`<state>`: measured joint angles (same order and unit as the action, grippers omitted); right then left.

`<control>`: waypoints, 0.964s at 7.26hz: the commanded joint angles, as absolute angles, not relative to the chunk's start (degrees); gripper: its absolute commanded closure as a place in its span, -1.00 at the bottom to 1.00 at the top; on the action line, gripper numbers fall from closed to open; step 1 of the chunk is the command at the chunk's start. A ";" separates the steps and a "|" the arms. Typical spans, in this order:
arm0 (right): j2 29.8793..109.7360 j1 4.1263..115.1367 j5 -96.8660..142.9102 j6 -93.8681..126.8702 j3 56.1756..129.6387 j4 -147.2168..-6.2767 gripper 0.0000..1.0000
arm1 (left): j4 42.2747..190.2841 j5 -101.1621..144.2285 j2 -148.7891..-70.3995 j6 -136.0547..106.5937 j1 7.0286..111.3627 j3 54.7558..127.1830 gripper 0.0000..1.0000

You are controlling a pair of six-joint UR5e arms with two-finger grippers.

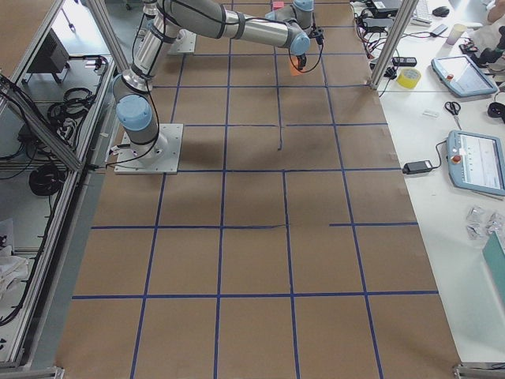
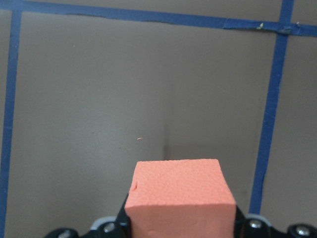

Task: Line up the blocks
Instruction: 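Carry the orange cube toward the table center and lower it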

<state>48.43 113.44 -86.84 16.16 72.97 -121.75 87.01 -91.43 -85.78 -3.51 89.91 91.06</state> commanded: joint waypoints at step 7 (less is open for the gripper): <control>51.40 114.08 -87.80 15.04 73.21 -121.29 -1.00 | 87.01 -91.49 -85.78 -3.52 89.91 91.05 -1.00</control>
<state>49.60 114.22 -87.69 15.84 73.23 -121.46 87.01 -91.48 -85.78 -3.51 89.91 91.06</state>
